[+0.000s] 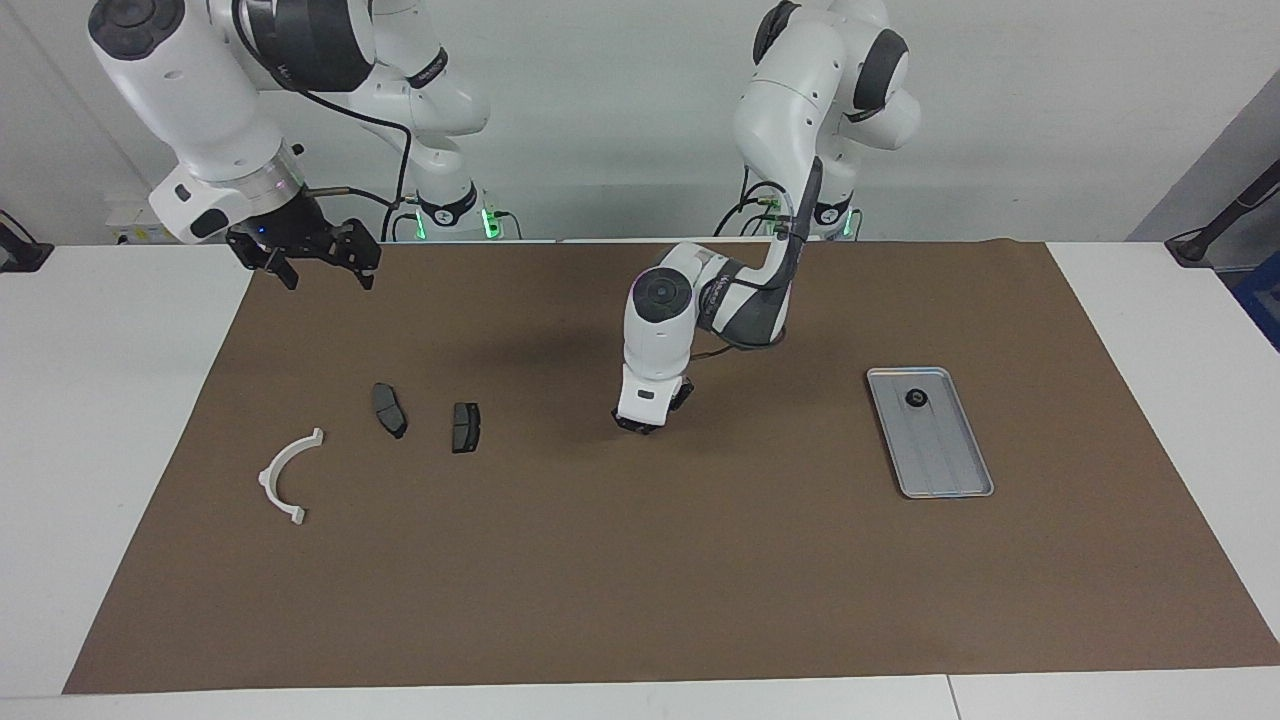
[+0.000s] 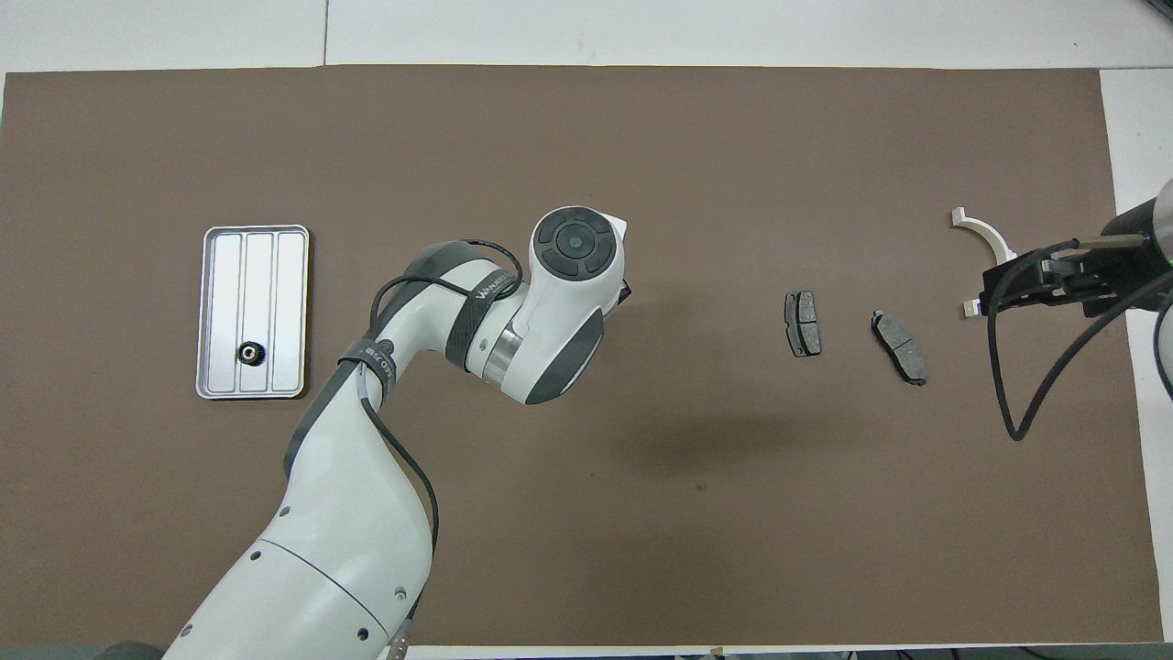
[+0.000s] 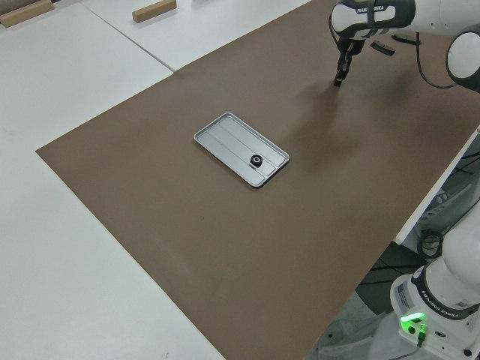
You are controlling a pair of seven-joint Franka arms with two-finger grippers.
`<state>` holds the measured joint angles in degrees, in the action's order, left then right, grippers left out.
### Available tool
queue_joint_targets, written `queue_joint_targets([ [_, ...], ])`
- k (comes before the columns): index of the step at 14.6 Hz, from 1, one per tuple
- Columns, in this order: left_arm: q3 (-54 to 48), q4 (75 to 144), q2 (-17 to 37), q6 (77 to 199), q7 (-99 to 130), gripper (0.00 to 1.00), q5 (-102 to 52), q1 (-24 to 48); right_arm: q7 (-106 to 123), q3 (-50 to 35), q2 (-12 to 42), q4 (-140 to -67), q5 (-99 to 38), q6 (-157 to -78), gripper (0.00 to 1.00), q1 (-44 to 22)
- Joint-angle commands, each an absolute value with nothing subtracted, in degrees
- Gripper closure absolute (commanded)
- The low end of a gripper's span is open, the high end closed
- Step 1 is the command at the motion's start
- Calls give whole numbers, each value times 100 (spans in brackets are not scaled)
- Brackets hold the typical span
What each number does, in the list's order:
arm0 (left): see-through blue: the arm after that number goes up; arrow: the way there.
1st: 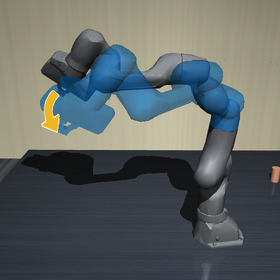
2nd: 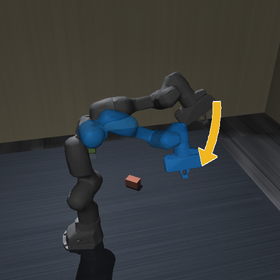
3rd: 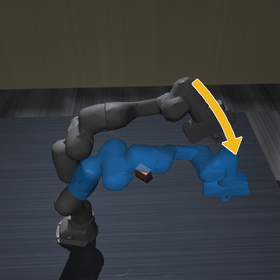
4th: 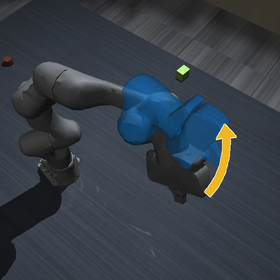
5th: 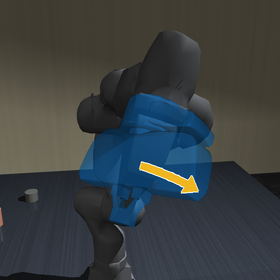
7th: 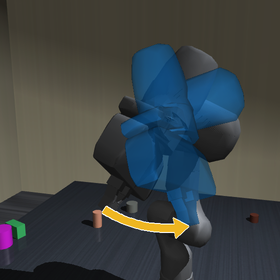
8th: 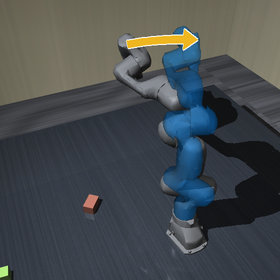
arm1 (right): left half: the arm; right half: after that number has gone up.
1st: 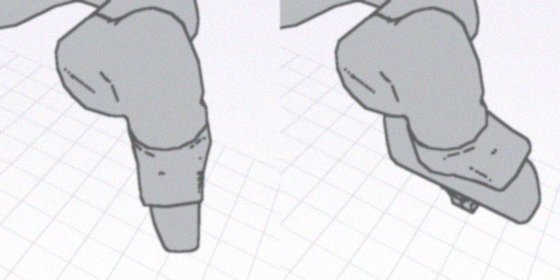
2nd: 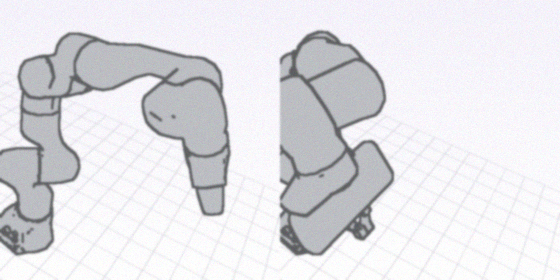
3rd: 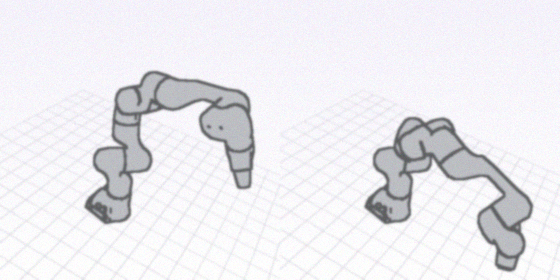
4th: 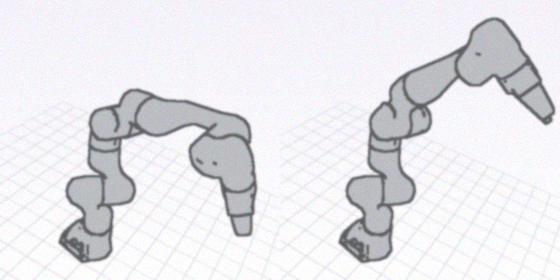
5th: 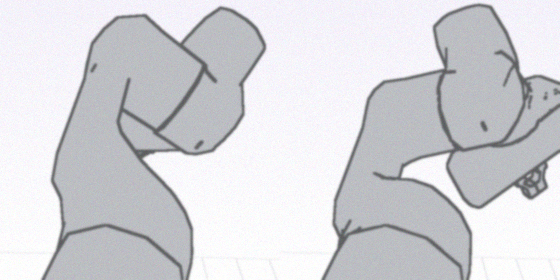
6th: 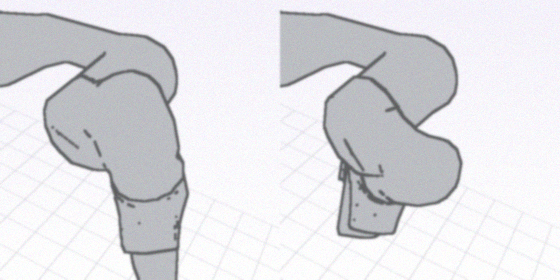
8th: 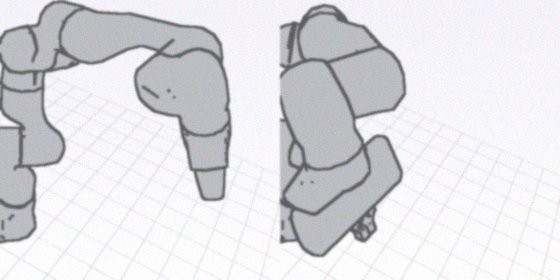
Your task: Pick bearing gear from pile to tray
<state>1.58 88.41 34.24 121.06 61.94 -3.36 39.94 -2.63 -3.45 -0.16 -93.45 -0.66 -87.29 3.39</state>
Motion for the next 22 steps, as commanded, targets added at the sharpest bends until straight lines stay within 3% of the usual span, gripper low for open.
queue_joint_targets([
  [1, 237, 9473, 2569, 11840, 5943, 100, -396, 3676, -158, -387, -211, -9615, -88, -8930, 0, 404],
  [6, 246, 10598, 1293, 11733, 3925, 100, -396, 2271, -176, -378, -220, -9676, -88, -8956, 0, 439],
  [12, 237, 11002, 1231, 12328, 1452, 100, -396, 687, -150, -369, -281, -9747, 280, -9009, 0, 439],
  [18, 229, 11206, 1485, 12928, 783, 100, -396, 97, -79, -369, -325, -9835, 325, -9070, 0, 457],
  [22, 237, 11223, 1723, 13219, 844, 100, -396, 167, -70, -369, -334, -9861, 316, -9070, 0, 457],
])
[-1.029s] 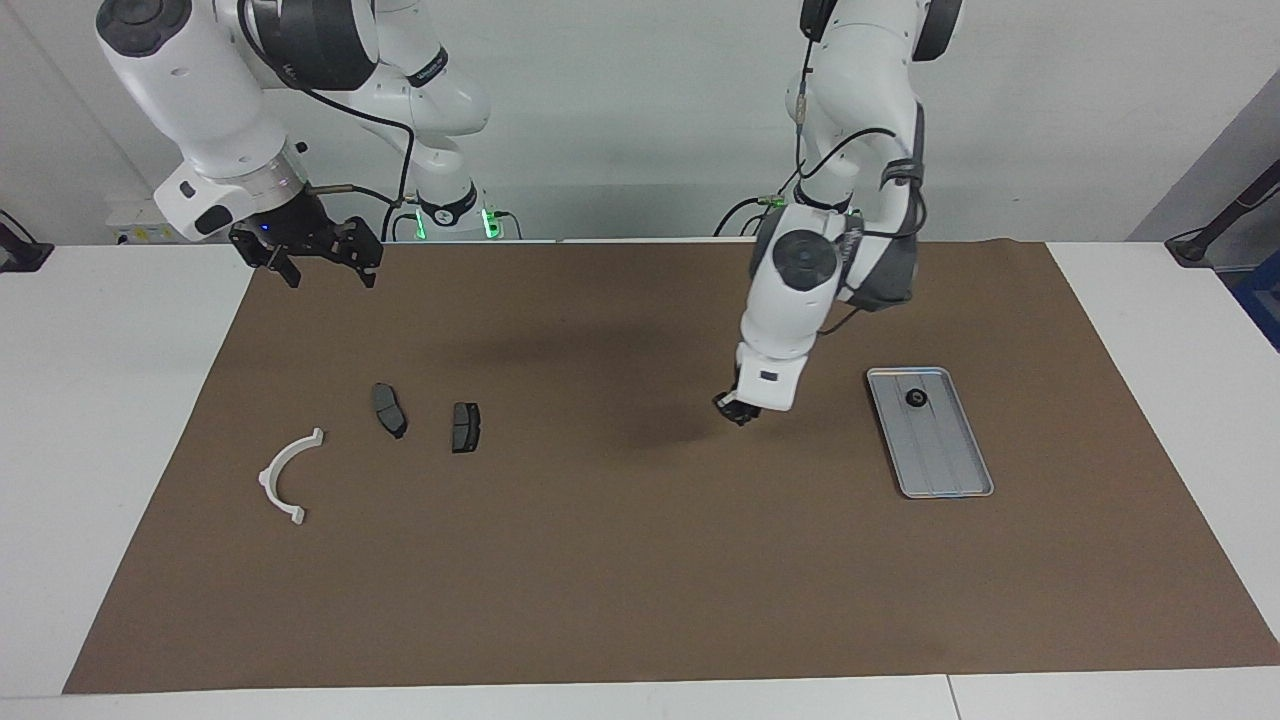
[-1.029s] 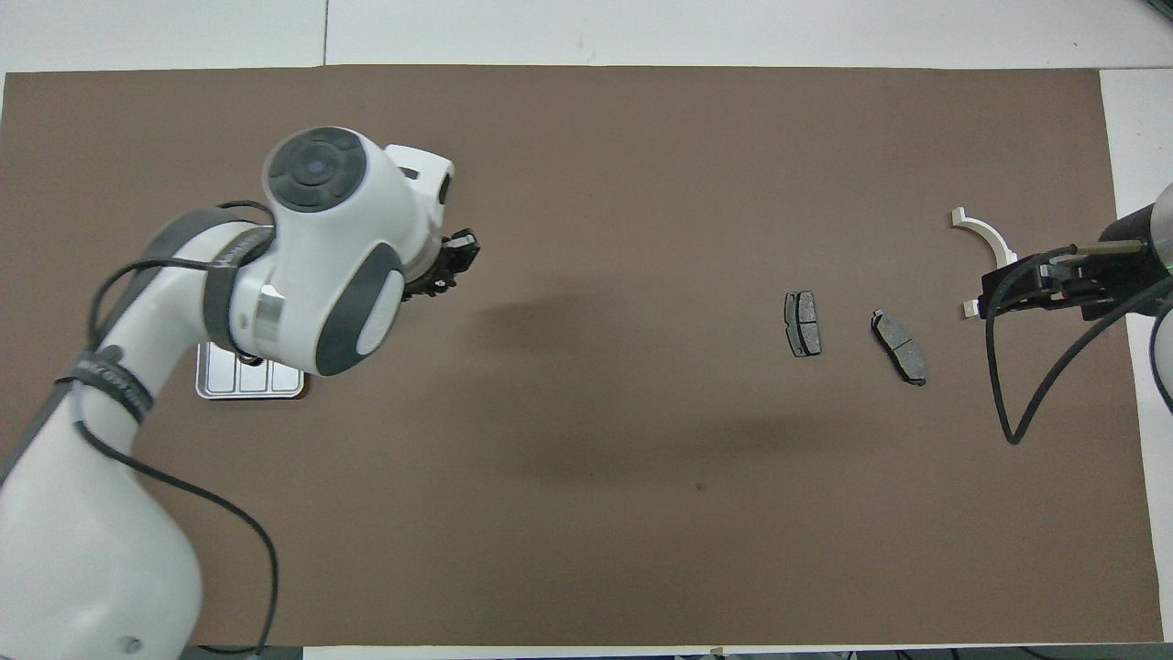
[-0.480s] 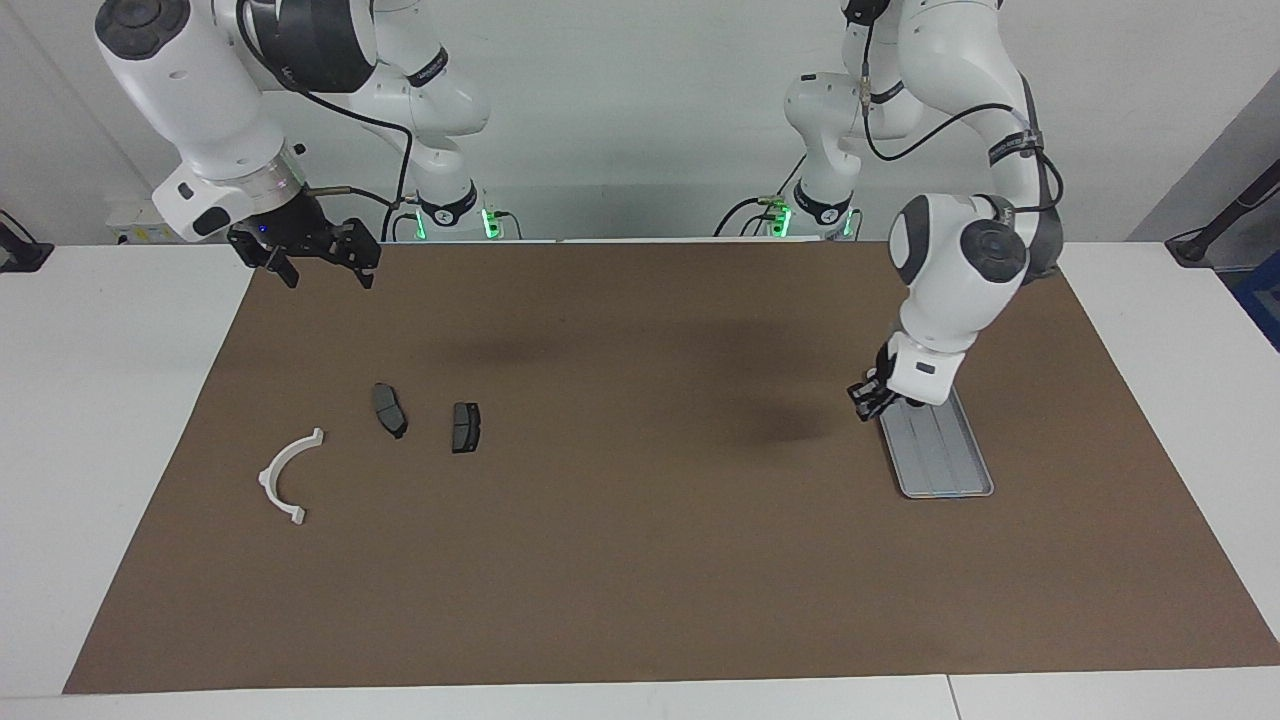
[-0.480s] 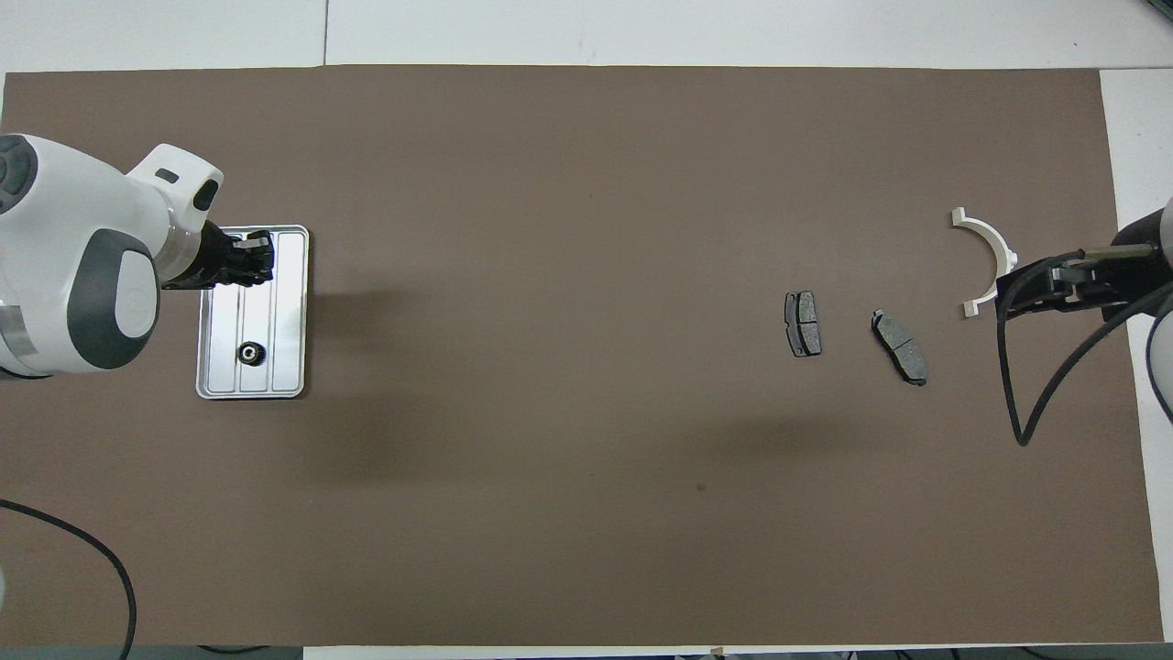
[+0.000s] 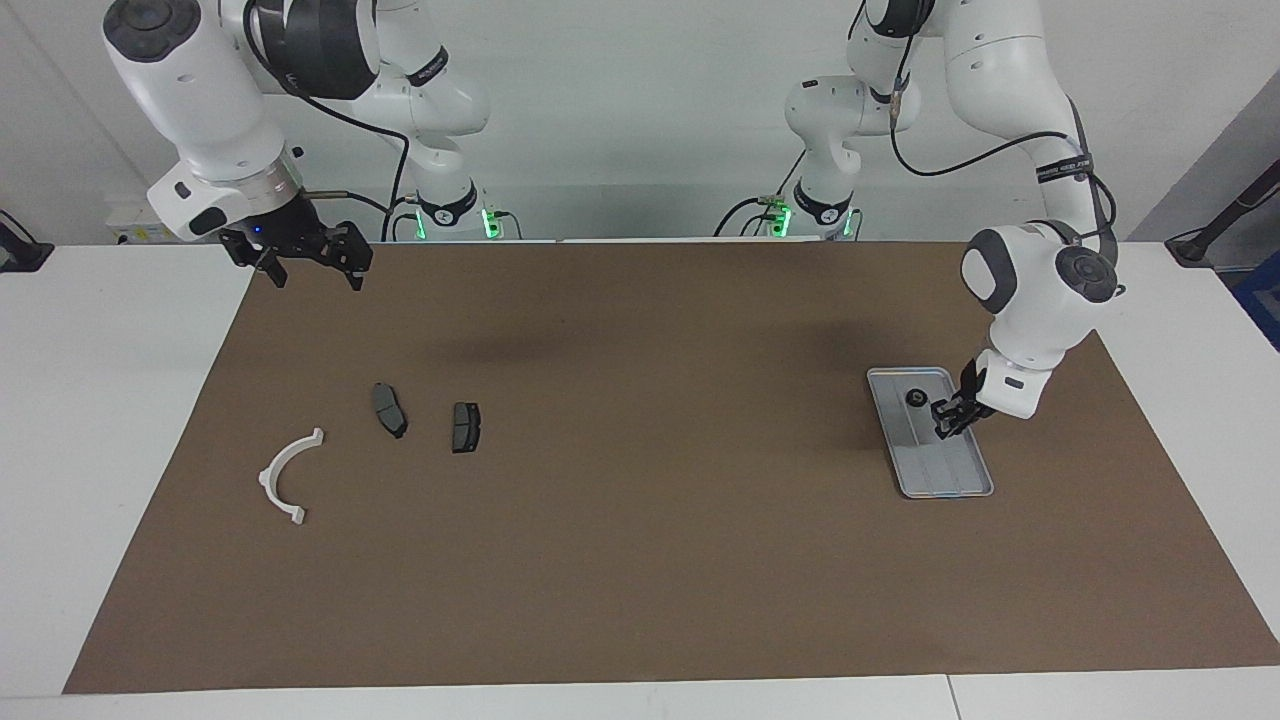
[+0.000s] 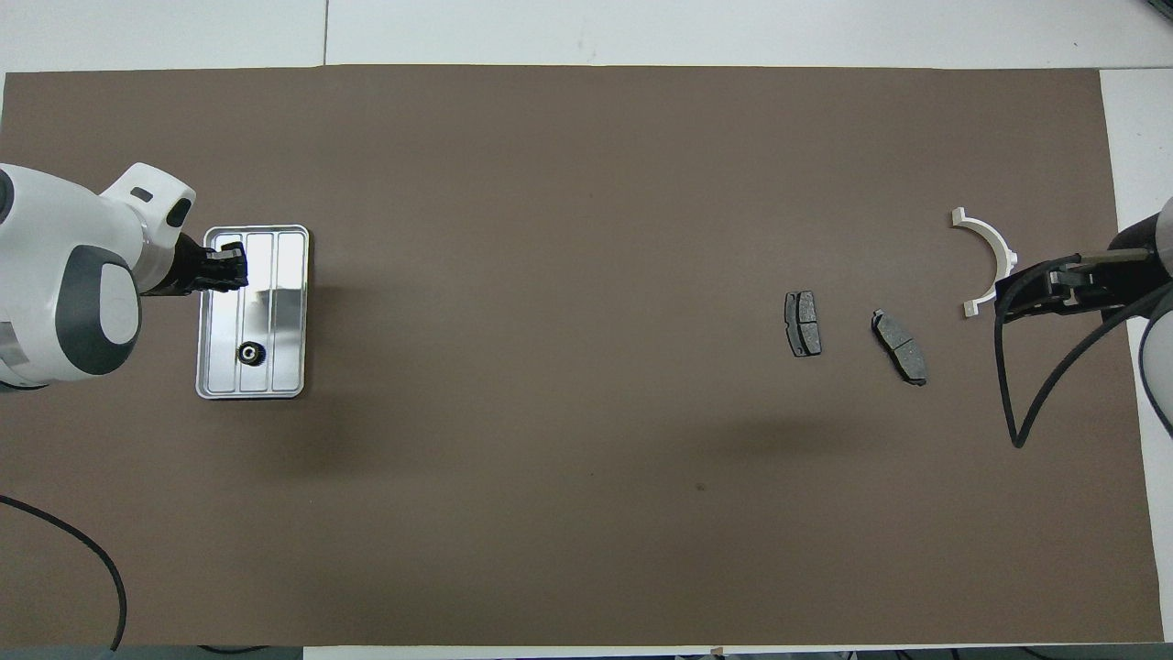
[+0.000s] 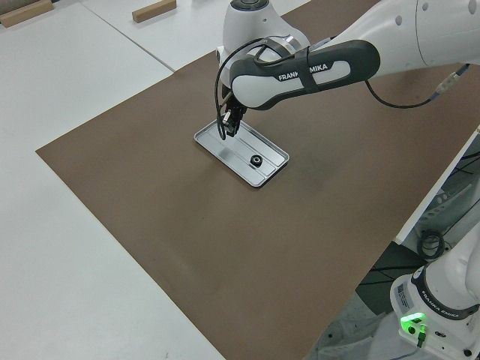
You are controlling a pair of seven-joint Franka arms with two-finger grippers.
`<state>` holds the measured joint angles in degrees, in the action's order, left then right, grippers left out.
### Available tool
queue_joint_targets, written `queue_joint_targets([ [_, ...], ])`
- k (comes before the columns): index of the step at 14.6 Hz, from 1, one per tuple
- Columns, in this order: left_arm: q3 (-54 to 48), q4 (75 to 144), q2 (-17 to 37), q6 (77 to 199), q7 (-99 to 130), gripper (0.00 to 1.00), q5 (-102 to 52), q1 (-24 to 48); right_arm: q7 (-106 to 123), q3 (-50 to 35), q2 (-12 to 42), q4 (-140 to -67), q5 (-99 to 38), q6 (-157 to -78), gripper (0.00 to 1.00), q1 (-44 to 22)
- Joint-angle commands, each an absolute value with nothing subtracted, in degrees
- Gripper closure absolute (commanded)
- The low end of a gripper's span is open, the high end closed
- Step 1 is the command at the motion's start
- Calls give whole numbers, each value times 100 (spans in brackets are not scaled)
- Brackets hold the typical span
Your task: Pick bearing gear from pile to tray
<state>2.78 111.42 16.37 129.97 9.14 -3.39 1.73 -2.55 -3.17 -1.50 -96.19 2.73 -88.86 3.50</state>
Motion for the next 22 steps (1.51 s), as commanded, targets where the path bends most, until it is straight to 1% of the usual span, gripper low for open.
queue_joint_targets([
  [1, 237, 11293, 1723, 13227, 844, 100, -396, 167, -62, -369, -325, -9861, 316, -9070, 0, 457],
  [5, 237, 11548, 1749, 13613, 853, 100, -396, 246, -62, -369, -325, -9861, 308, -9062, 0, 466],
  [10, 246, 11733, 1767, 13754, 782, 100, -396, 237, -62, -369, -325, -9861, 290, -9062, 0, 510],
  [11, 246, 11742, 1767, 13790, 791, 97, -396, 237, -70, -369, -325, -9861, 290, -9070, 0, 510],
  [12, 237, 11733, 1767, 13790, 791, 61, -396, 246, -70, -369, -325, -9861, 281, -9070, 0, 510],
  [13, 237, 11707, 1767, 13781, 791, 13, -396, 246, -70, -369, -325, -9861, 281, -9070, 0, 510],
  [14, 237, 11637, 1775, 13729, 800, 0, -396, 237, -70, -369, -325, -9861, 281, -9070, 0, 510],
  [16, 237, 11366, 1802, 13511, 800, 0, -396, 185, -70, -369, -325, -9861, 281, -9070, 0, 519],
  [18, 272, 10744, 1723, 12661, 791, 0, -396, 106, -70, -369, -325, -9861, 281, -9070, 0, 510],
  [20, 272, 10058, 1452, 11510, 791, 0, -378, -61, -70, -369, -325, -9861, 281, -9070, 0, 519],
  [22, 281, 9809, 934, 10735, 800, 0, -343, -70, -70, -369, -325, -9861, 281, -9070, 0, 519],
])
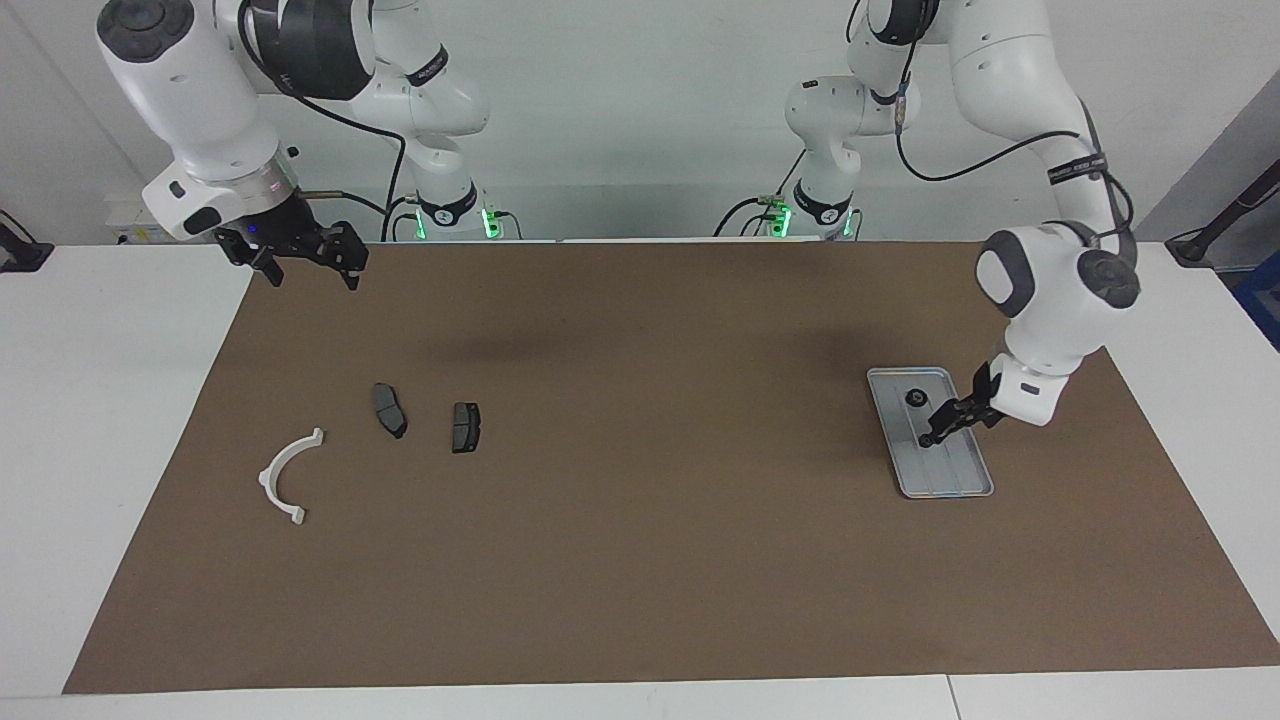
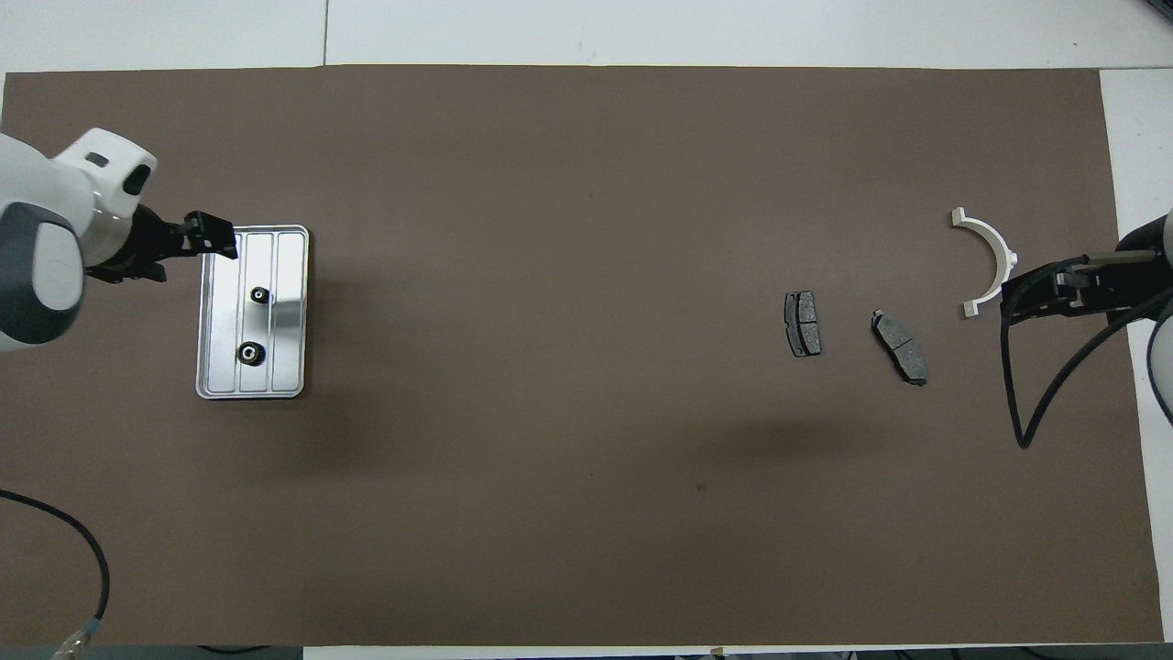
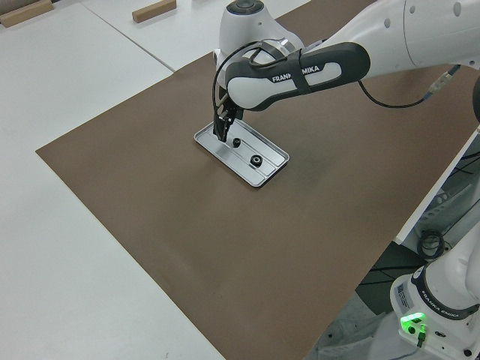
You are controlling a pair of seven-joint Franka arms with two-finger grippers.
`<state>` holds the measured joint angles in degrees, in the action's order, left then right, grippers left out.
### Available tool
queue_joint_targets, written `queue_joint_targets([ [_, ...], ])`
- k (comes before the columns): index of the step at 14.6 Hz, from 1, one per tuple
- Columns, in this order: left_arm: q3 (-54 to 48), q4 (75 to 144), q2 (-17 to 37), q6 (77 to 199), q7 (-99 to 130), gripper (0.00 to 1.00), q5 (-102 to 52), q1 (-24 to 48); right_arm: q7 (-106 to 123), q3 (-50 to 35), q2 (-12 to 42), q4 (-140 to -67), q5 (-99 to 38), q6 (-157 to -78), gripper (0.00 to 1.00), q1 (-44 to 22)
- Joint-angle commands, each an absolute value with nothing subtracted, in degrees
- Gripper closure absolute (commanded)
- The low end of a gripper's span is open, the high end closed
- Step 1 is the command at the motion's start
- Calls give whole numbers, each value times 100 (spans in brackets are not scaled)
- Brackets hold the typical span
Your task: Pick bearing gear from pile to tray
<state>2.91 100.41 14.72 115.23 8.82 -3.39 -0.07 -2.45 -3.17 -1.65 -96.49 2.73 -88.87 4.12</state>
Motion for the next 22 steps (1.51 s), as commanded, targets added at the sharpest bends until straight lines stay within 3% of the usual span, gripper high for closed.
queue_joint_targets([
  [1, 290, 9791, 662, 10444, 800, 0, -334, -70, -70, -369, -325, -9861, 273, -9070, 0, 519],
  [4, 334, 9782, -182, 9504, 800, 0, -334, -70, -70, -369, -325, -9861, 272, -9070, 0, 519],
  [7, 360, 9808, -571, 8922, 809, 0, -308, -35, -70, -369, -325, -9861, 272, -9070, 0, 519],
  [14, 378, 9774, -353, 9316, 791, 0, -281, 26, -62, -369, -325, -9861, 264, -9070, 0, 589],
  [17, 352, 8635, 209, 8607, 782, 0, -273, -26, -62, -369, -325, -9861, 255, -9070, 0, 589],
  [18, 334, 8544, 254, 8491, 782, 0, -264, 8, -62, -369, -325, -9861, 246, -9070, 0, 589],
  [22, 290, 8850, 70, 8684, 554, 0, -281, -35, -62, -369, -325, -9861, 246, -9070, 0, 589],
])
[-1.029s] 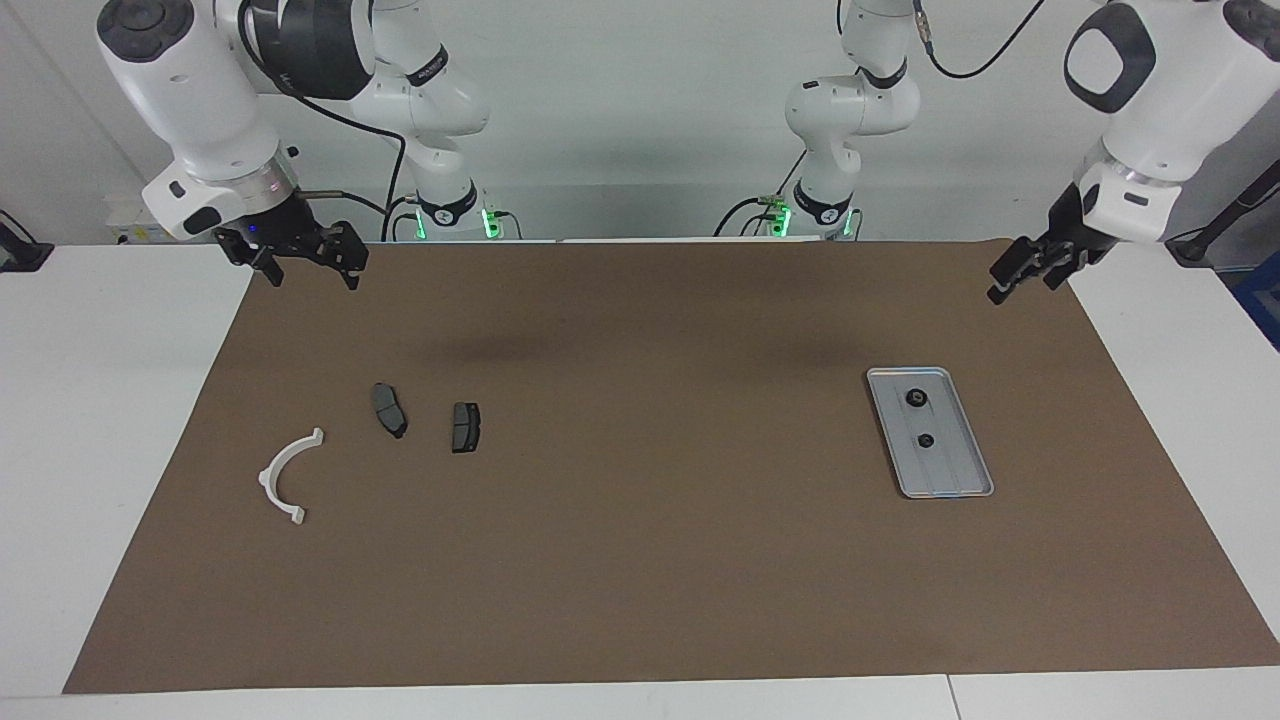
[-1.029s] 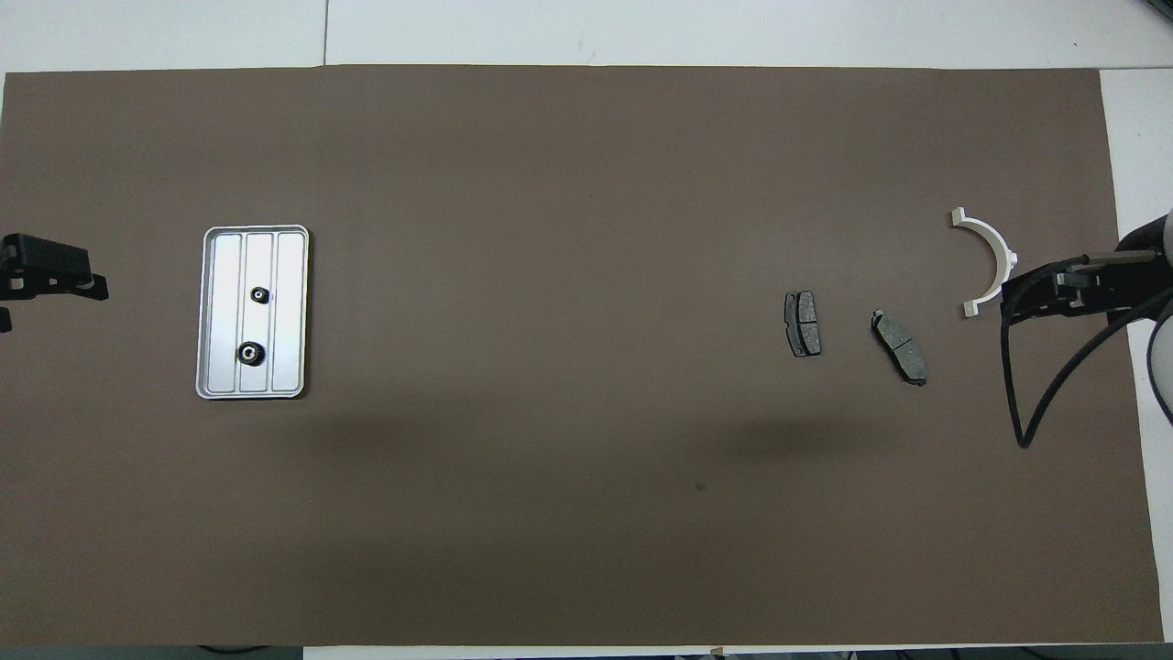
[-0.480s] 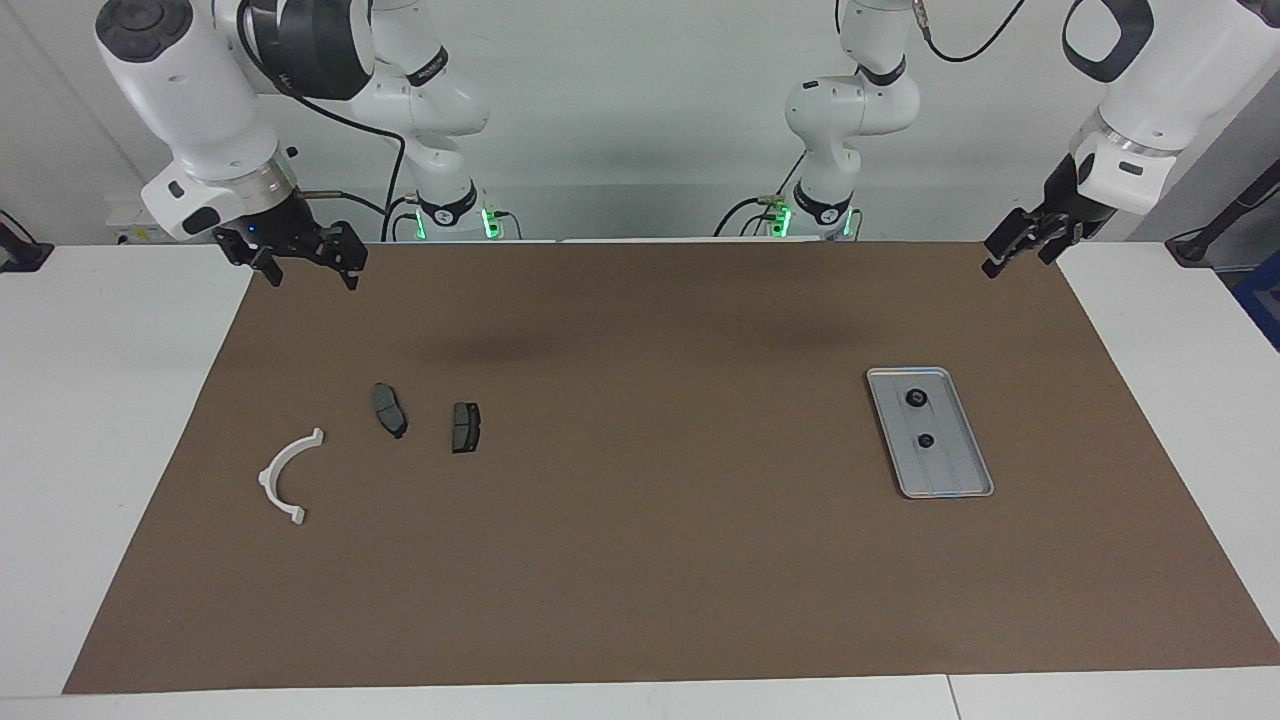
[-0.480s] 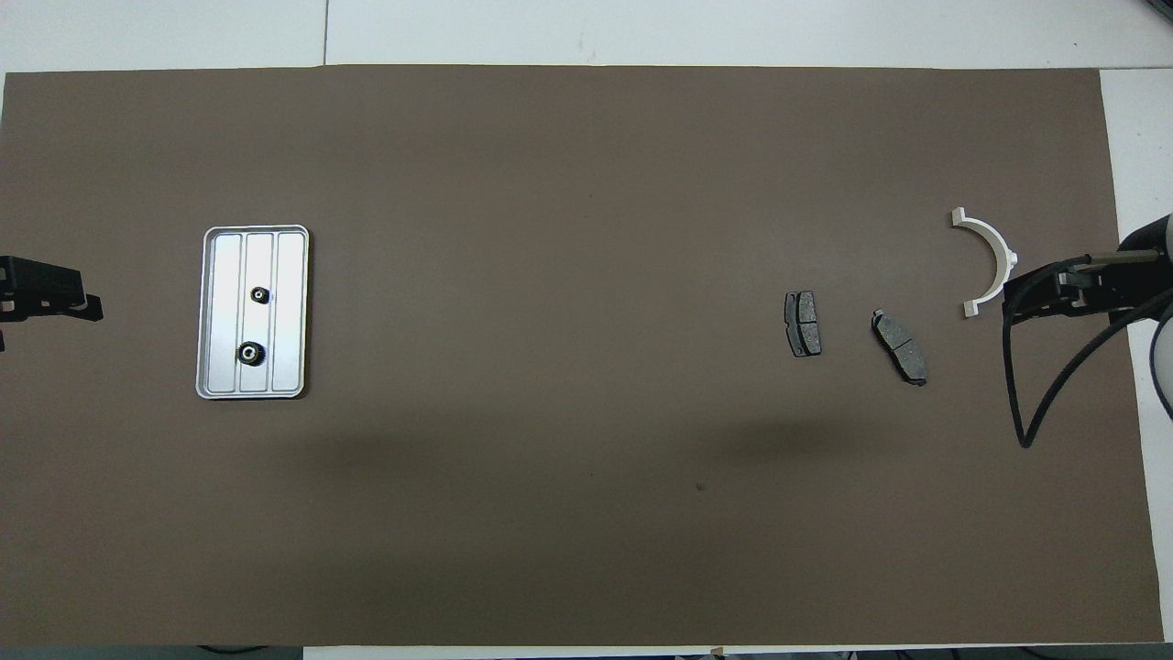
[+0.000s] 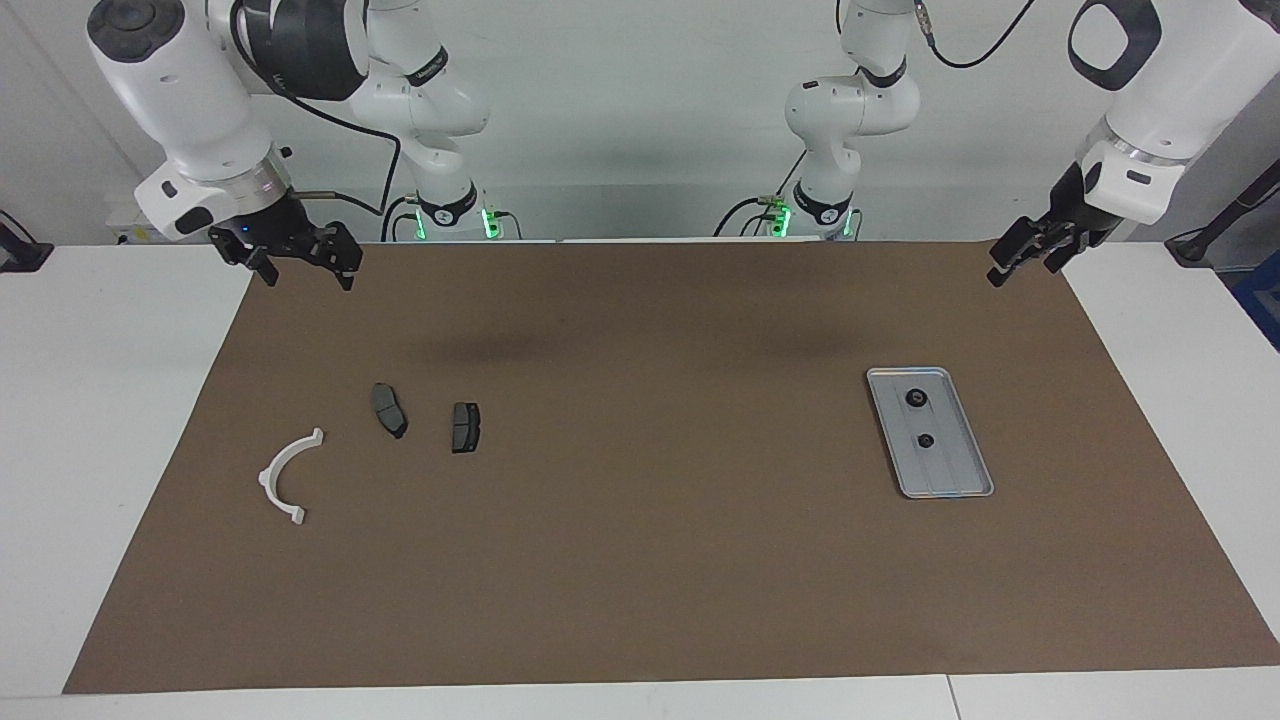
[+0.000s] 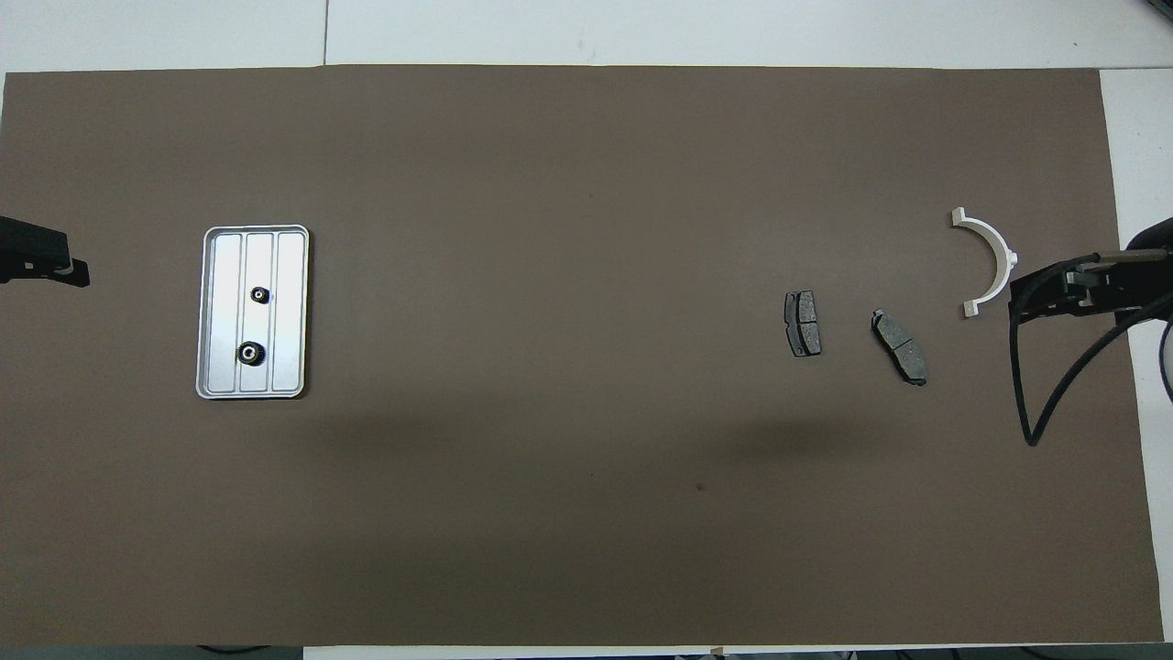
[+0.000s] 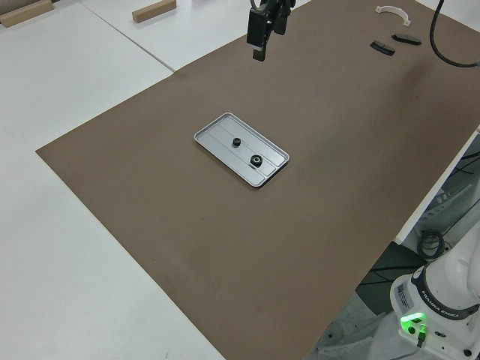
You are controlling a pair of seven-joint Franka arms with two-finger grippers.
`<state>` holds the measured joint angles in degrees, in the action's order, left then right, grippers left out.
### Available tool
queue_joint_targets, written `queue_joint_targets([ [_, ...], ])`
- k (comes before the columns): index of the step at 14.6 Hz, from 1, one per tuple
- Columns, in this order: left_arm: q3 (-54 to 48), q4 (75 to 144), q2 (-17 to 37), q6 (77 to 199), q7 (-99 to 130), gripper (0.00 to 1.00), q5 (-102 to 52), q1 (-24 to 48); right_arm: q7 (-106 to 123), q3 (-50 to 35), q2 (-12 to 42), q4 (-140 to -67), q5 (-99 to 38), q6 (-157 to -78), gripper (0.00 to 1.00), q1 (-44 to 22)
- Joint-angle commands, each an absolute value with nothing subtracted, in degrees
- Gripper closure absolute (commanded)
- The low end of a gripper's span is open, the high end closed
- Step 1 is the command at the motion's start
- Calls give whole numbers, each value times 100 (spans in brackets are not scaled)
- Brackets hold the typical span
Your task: Pick bearing gear from pile to tray
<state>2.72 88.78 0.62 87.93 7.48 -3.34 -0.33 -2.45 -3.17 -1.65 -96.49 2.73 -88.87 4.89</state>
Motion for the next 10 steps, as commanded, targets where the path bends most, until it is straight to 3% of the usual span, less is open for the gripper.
queue_joint_targets([
  [1, 281, 8859, 18, 8675, 545, 0, -281, -35, -62, -369, -325, -9861, 237, -9070, 0, 589],
  [10, 149, 8824, -158, 8640, 545, 0, -264, -88, -70, -369, -325, -9861, 229, -9070, 0, 589],
])
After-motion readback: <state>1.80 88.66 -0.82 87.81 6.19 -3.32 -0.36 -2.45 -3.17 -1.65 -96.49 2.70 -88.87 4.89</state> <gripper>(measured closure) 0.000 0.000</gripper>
